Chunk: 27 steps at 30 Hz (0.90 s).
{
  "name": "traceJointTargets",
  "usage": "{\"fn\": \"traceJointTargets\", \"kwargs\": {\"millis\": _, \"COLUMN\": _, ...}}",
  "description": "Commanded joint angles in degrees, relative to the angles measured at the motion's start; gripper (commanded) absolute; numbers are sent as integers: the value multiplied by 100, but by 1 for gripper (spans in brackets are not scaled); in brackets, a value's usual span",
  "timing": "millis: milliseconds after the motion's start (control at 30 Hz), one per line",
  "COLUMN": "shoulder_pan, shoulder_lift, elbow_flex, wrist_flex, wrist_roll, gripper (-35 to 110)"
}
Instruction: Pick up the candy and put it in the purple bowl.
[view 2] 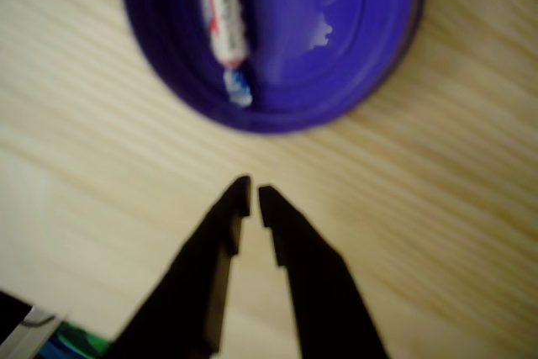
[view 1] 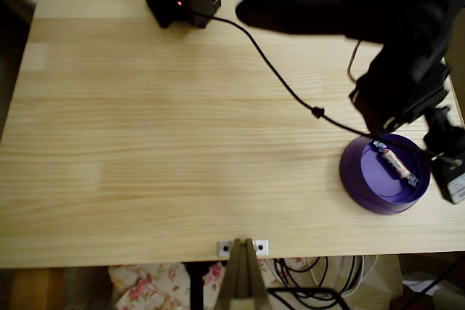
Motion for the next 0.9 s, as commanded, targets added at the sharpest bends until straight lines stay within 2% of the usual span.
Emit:
{"fn": "traceJointTargets", "kwargs": {"millis": 0, "shoulder_pan": -62, "shoulder_lift": 2426, "elbow_flex": 817, "wrist_flex": 413, "wrist_roll": 44, "gripper": 0}}
{"fn": "traceJointTargets", "kwargs": {"millis": 300, "shoulder_pan": -299, "shoulder_lift": 4403, "elbow_flex": 3929, "wrist_flex": 255, "wrist_roll": 668, "gripper": 0}}
{"fn": "traceJointTargets", "kwargs": {"millis": 533, "shoulder_pan": 352, "shoulder_lift": 7189, "elbow_flex": 8367, "wrist_flex": -2074, "wrist_roll": 1204, "gripper": 0}}
{"fn": "traceJointTargets", "kwargs": {"millis": 867, "shoulder_pan": 1503, "shoulder_lift": 9536, "elbow_flex": 12217, "wrist_flex": -4201, "wrist_roll": 1881, "gripper": 0}}
